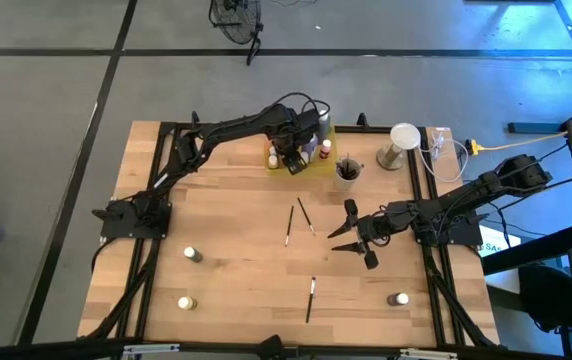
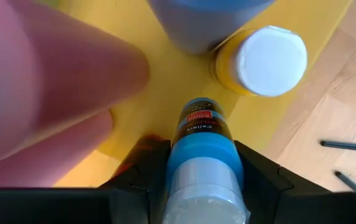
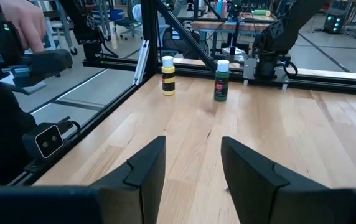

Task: Pick & Place Paint Supplies
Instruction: Put the small light blue paint bottle into the yellow bin, then put the silver paint brush into the white cup

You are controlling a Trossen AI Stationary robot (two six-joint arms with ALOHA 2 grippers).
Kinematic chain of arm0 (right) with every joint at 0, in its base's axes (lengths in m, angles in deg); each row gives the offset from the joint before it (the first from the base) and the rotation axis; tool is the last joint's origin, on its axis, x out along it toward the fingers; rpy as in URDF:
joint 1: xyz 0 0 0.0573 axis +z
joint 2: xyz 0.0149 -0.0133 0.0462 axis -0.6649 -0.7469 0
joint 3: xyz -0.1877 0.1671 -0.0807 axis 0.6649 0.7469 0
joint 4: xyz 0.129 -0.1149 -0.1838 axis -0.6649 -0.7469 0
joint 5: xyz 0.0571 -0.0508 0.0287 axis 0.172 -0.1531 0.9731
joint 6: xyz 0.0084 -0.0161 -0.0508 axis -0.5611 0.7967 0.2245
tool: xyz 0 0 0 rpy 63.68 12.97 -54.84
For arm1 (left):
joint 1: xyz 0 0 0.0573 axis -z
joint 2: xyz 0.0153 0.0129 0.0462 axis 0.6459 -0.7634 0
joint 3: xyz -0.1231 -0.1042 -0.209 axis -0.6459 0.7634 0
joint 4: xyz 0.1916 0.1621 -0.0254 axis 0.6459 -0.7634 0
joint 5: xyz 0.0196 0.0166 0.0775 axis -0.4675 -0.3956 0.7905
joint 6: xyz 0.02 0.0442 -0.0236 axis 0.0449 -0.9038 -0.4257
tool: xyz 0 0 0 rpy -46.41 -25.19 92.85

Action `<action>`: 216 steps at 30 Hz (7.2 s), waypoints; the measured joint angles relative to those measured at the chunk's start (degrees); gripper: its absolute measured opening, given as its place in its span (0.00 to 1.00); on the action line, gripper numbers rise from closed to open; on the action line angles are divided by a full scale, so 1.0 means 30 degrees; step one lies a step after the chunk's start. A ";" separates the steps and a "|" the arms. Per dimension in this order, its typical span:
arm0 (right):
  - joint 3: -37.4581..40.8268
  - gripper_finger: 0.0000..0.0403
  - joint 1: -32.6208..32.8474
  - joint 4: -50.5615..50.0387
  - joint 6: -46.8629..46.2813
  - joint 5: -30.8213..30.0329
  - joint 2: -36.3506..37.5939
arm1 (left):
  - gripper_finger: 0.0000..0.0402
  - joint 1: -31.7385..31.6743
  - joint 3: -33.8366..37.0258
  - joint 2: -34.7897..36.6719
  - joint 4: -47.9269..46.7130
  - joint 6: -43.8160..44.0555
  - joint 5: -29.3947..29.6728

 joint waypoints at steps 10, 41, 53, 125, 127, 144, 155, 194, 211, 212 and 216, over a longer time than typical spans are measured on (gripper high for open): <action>0.0000 0.39 0.0006 -0.0325 0.0000 0.0008 0.0000 | 0.35 0.0000 0.0000 0.0000 -0.0007 -0.0325 0.0014; 0.0000 0.39 0.0006 -0.0614 0.0000 0.0038 0.0000 | 0.38 -0.0328 0.0007 -0.1086 0.0162 -0.0494 -0.0171; 0.0000 0.39 0.0006 -0.0707 0.0000 0.0037 0.0000 | 0.41 -0.0284 0.0007 -0.1086 0.0273 -0.0492 -0.0149; 0.0000 0.39 0.0006 -0.0700 -0.0007 0.0023 0.0000 | 0.59 0.0406 0.0000 -0.1013 0.0015 -0.0980 0.0674; 0.0000 0.39 0.0006 -0.0730 -0.0007 0.0023 0.0000 | 0.59 0.0453 0.0000 -0.1019 0.0000 -0.0995 0.0646; 0.0000 0.39 0.0006 -0.0845 -0.0007 0.0023 0.0000 | 0.59 0.0488 0.0000 -0.0868 -0.0152 -0.1002 0.0929; 0.0007 0.39 0.0006 -0.0984 -0.0007 0.0016 0.0001 | 0.59 0.0663 -0.1000 -0.0328 -0.0867 -0.1000 0.0900; -0.2114 0.39 0.0982 -0.1823 -0.3082 0.1545 0.0007 | 0.58 0.5160 -0.3191 0.7128 -0.6382 0.0564 0.0308; -0.2820 0.39 0.1886 -0.3701 -0.4900 0.0962 0.0007 | 0.58 1.0947 -0.3162 1.0455 -0.6374 0.1016 0.5644; -0.2820 0.39 0.1881 -0.3708 -0.4896 0.0962 0.0007 | 0.58 1.1280 -0.3084 1.0963 -0.6332 0.1044 0.5714; -0.2820 0.39 0.1850 -0.3740 -0.4894 0.0598 0.0007 | 0.58 1.2217 -0.1675 1.3441 -0.6321 0.1566 0.7376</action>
